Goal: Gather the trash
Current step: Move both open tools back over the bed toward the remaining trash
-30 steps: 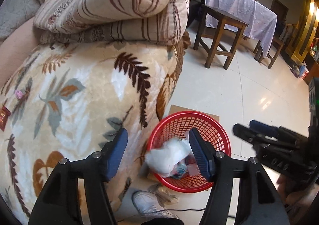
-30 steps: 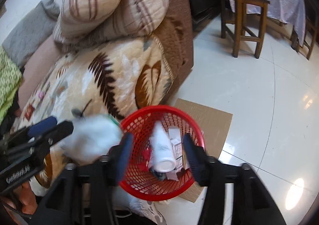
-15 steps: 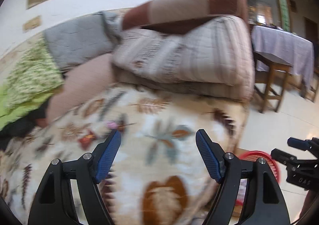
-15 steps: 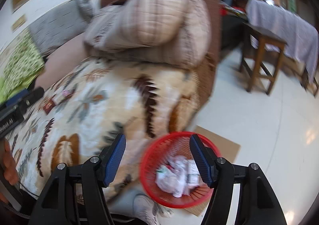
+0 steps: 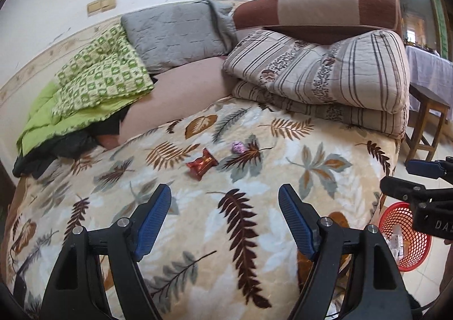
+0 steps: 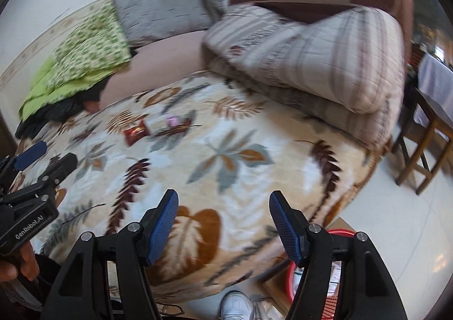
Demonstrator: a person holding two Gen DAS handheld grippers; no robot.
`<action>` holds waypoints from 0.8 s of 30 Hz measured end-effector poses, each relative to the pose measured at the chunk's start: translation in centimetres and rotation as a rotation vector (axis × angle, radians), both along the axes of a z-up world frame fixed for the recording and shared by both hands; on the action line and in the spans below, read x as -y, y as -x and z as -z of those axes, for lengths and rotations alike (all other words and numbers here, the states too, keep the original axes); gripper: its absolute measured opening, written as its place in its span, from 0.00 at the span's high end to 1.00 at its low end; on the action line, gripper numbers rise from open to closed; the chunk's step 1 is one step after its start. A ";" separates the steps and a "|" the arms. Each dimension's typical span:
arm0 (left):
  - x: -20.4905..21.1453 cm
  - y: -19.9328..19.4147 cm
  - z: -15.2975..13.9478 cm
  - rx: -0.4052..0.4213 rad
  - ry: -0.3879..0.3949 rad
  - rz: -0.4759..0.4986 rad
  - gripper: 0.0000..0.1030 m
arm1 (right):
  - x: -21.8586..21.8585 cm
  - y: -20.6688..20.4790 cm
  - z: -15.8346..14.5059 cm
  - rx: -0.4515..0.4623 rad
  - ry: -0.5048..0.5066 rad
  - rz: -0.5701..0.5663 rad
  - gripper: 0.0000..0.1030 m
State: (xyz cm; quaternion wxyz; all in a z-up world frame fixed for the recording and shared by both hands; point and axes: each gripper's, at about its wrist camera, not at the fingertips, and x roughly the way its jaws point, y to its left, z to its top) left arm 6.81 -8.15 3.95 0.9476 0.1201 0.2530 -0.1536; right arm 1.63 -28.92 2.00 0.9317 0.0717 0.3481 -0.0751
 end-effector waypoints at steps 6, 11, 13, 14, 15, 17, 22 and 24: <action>-1.5 0.4 0.1 -0.013 0.018 -0.018 0.25 | -2.8 -1.0 -0.6 -0.005 0.024 -0.052 0.31; -2.3 0.6 -0.3 -0.010 0.029 -0.028 0.25 | -3.7 -1.1 -0.9 -0.008 0.028 -0.067 0.31; -2.6 0.7 -0.4 -0.014 0.035 -0.030 0.25 | -4.0 -1.1 -1.2 -0.007 0.034 -0.071 0.31; -2.7 0.7 -0.4 -0.016 0.038 -0.029 0.25 | -4.1 -1.1 -1.3 -0.005 0.035 -0.074 0.31; -2.7 0.7 -0.4 -0.021 0.039 -0.028 0.25 | -4.2 -1.1 -1.4 -0.003 0.034 -0.077 0.31; -2.8 0.5 -0.2 -0.032 0.044 -0.029 0.25 | -4.4 -1.2 -1.6 -0.003 0.035 -0.081 0.31; -3.0 -0.9 0.4 -0.071 0.059 -0.034 0.25 | -4.7 -2.4 -1.3 -0.020 0.023 -0.095 0.31; -3.3 -2.0 1.0 -0.094 0.070 -0.037 0.25 | -4.7 -3.2 -1.0 -0.033 0.011 -0.095 0.31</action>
